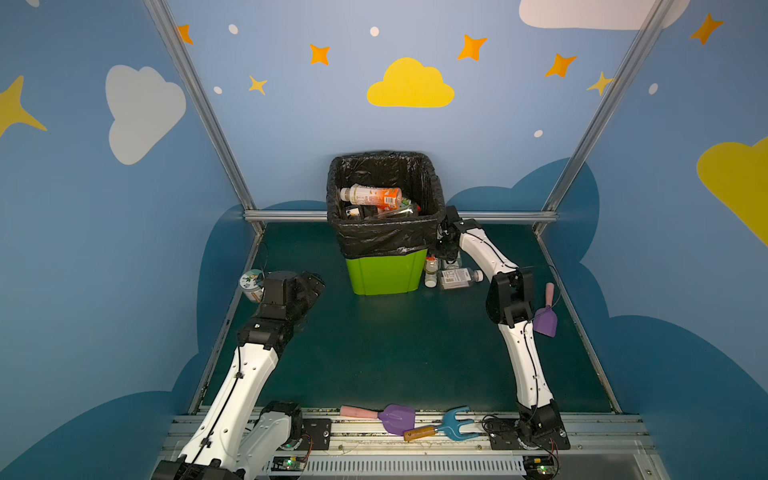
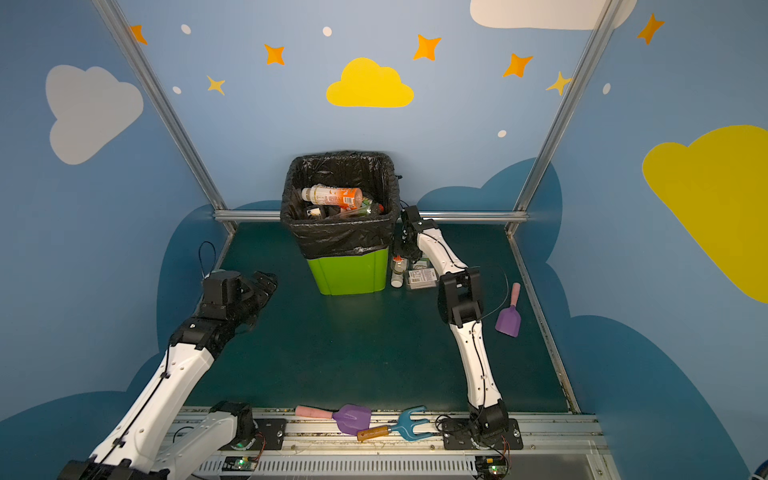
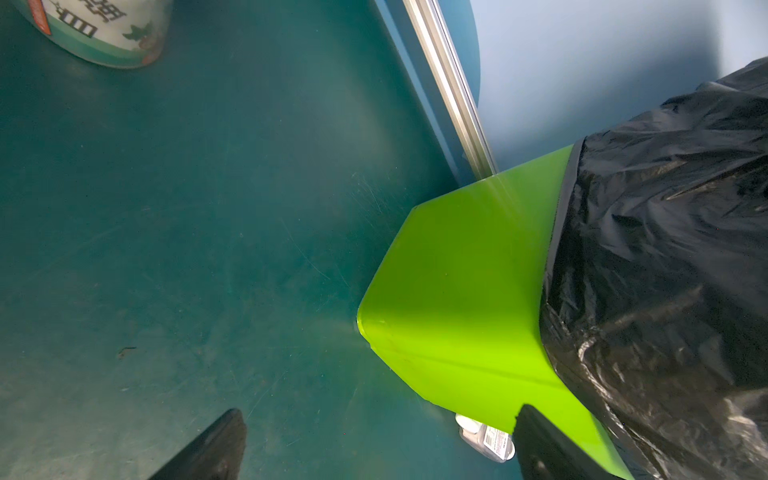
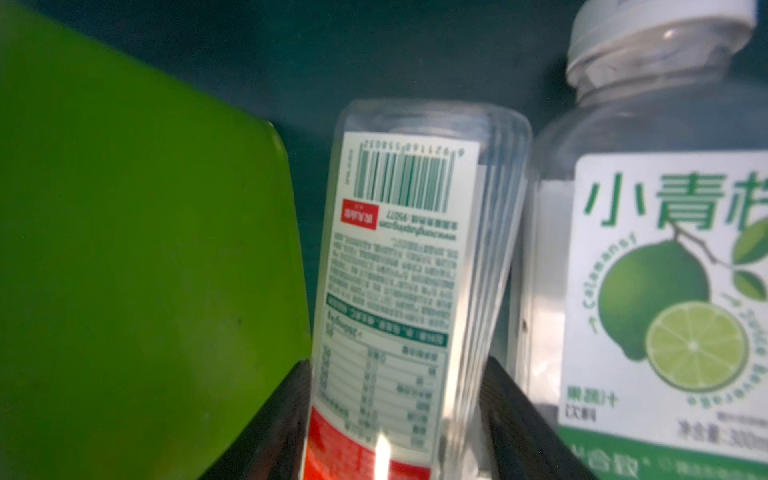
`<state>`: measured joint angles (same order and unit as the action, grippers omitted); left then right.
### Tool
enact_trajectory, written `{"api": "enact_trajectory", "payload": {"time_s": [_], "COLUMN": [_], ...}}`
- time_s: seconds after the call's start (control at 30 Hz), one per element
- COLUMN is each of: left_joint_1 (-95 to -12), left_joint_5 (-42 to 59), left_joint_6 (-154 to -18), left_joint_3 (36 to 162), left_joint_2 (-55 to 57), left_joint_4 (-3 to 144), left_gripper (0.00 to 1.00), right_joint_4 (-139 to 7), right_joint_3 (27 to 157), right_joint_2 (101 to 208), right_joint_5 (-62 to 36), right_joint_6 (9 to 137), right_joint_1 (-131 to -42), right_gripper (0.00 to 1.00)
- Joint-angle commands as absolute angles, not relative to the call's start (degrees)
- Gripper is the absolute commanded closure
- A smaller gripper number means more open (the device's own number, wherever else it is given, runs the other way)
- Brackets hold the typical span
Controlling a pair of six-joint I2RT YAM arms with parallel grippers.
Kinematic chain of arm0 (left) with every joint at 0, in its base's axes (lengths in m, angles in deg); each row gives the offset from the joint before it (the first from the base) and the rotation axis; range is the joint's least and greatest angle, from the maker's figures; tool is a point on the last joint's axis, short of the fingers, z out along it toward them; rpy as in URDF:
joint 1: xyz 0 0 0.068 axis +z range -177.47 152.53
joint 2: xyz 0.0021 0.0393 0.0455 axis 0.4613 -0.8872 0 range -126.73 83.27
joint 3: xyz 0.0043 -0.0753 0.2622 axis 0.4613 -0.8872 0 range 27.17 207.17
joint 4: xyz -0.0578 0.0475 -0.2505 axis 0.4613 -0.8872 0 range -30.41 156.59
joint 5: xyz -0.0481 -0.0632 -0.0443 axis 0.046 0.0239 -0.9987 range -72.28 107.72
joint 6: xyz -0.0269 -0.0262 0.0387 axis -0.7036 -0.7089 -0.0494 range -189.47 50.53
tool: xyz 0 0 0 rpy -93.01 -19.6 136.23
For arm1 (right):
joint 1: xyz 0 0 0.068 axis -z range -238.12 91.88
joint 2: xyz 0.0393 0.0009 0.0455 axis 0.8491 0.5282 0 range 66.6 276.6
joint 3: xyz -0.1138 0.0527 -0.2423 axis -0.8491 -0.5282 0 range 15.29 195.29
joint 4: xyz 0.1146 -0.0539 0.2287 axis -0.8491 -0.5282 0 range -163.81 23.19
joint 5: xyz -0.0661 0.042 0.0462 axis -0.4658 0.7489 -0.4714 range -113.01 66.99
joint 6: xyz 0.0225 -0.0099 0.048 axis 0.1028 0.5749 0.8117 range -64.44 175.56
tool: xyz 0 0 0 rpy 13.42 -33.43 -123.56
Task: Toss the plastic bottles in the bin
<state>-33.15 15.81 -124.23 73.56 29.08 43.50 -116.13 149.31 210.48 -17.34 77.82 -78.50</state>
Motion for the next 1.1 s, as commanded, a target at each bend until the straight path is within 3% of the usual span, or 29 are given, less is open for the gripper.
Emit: {"api": "enact_trajectory", "payload": {"time_s": [0.0, 0.3, 1.07], "left_joint_1": [-32.6, -31.6, -30.6], "left_joint_5": [15.7, 15.9, 16.0], "left_joint_6": [-122.9, -121.0, -118.4], "left_joint_3": [75.9, 78.4, 84.0], "left_joint_2": [28.2, 26.0, 20.4], "left_joint_4": [44.9, 45.9, 47.7], "left_gripper": [0.0, 0.0, 0.0], "right_joint_4": [-118.2, -109.6, -92.5], "right_joint_3": [145.4, 132.4, 112.7], "right_joint_2": [207.9, 199.3, 172.3], "right_joint_5": [-15.0, -5.9, 4.1], "right_joint_6": [78.3, 81.4, 91.8], "right_joint_1": [-77.0, -73.9, -65.6], "right_gripper": [0.41, 0.49, 0.52]}}
